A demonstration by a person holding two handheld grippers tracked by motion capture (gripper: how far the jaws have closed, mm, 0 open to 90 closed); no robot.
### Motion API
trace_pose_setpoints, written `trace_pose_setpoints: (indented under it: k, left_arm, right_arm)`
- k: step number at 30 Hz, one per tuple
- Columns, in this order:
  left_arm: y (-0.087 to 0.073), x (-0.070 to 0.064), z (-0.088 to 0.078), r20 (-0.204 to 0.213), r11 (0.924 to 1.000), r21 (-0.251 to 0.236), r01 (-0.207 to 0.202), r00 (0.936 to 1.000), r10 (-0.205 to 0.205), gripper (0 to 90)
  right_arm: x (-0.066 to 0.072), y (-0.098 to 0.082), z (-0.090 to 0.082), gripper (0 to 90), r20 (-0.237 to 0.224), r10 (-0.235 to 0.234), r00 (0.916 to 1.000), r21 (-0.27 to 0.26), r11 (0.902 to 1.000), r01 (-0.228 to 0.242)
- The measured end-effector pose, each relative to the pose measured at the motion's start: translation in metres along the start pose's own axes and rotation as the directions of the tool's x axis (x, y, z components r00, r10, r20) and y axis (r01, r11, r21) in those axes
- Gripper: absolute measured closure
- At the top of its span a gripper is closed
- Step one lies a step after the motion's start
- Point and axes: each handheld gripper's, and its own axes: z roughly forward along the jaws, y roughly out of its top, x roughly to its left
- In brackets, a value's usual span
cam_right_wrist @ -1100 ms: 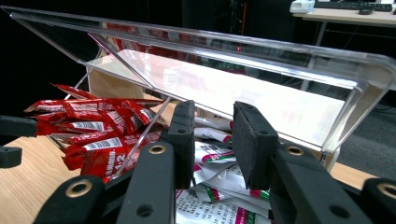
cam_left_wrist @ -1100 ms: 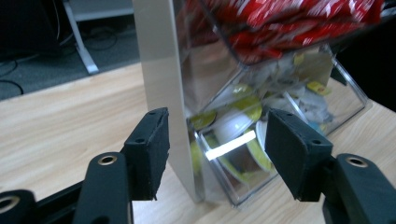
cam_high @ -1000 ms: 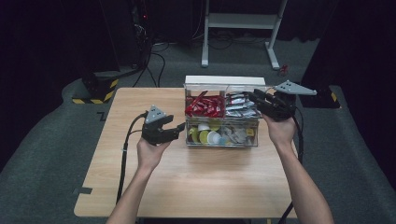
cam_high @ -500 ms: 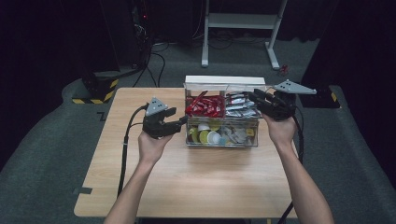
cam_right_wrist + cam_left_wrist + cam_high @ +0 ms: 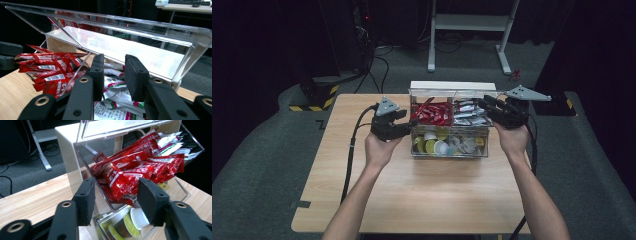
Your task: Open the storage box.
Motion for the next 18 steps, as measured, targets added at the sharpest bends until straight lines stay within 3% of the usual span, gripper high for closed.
trace_pose_setpoints:
  k: [18]
  left_arm:
    - [0.011, -0.010, 0.013, -0.056, 0.9971, 0.037, -0.066, 0.9961, 0.068, 68.6]
  right_arm:
    - [0.000, 0.000, 0.000, 69.4, 0.000, -0.004, 1.0000, 0.002, 1.0000, 0.004]
